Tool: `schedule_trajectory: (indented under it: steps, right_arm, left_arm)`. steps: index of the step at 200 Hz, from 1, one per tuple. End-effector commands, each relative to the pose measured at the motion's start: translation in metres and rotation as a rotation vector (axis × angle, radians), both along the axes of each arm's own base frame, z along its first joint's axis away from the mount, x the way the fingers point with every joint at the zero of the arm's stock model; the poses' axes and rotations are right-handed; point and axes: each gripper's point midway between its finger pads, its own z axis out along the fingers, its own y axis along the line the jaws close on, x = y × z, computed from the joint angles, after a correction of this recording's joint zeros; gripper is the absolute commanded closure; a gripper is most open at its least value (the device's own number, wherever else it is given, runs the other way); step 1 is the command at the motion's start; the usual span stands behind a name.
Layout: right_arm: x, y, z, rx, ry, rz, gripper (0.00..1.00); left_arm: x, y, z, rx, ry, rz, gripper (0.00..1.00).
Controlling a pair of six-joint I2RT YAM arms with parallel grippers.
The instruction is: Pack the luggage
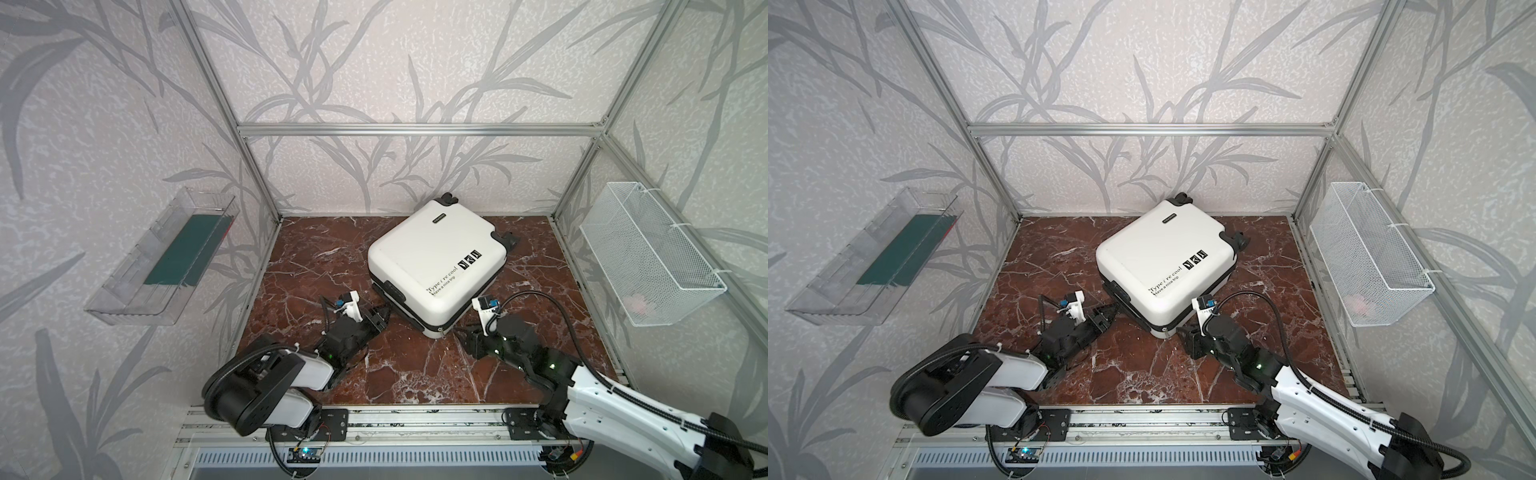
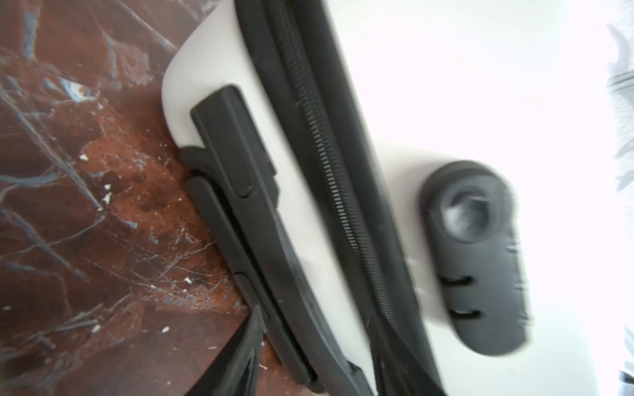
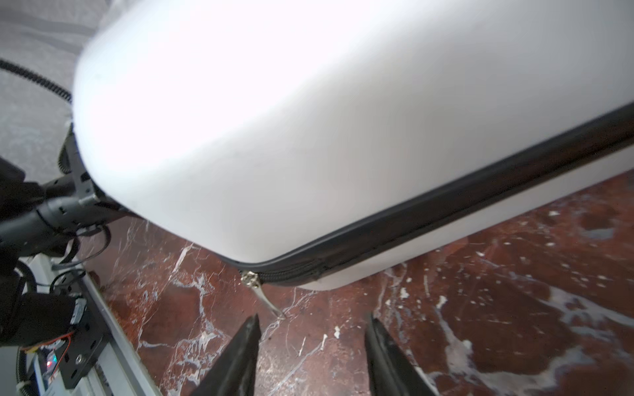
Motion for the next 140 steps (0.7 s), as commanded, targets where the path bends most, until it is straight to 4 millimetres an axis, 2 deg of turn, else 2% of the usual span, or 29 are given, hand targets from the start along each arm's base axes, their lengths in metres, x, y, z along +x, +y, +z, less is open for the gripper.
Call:
schedule_trajectory:
  steps: [1, 19, 30, 49, 63, 80, 107, 140]
  right_arm:
    - [-0.001, -0.031, -0.012, -0.043, 0.053, -0.087, 0.50]
    - [0.005, -0.055, -0.012, -0.028, 0.075, -0.182, 0.50]
    - [0.009, -0.069, -0.014, -0.017, 0.097, -0.244, 0.50]
    - [0.020, -0.086, -0.015, 0.018, 0.130, -0.333, 0.50]
    - [0.029, -0.095, -0.015, 0.043, 0.147, -0.380, 0.51]
    - [0.043, -0.101, -0.012, 0.060, 0.157, -0.424, 0.51]
    - [0.066, -0.106, -0.006, 0.080, 0.177, -0.465, 0.51]
    - [0.095, -0.106, 0.001, 0.105, 0.184, -0.490, 0.51]
  left_arm:
    - [-0.013, 0.018, -0.017, 0.159, 0.058, 0.022, 0.36]
    - [-0.020, 0.038, -0.005, 0.259, 0.054, 0.069, 0.27]
    - [-0.023, 0.055, 0.011, 0.292, 0.014, 0.132, 0.24]
    - [-0.030, 0.081, 0.036, 0.354, -0.039, 0.214, 0.10]
    - [-0.034, 0.091, 0.054, 0.396, -0.075, 0.236, 0.04]
    - [-0.033, 0.095, 0.074, 0.455, -0.098, 0.228, 0.01]
    - [-0.015, 0.088, 0.099, 0.542, -0.085, 0.161, 0.01]
    - [0.035, 0.083, 0.133, 0.563, -0.058, 0.100, 0.01]
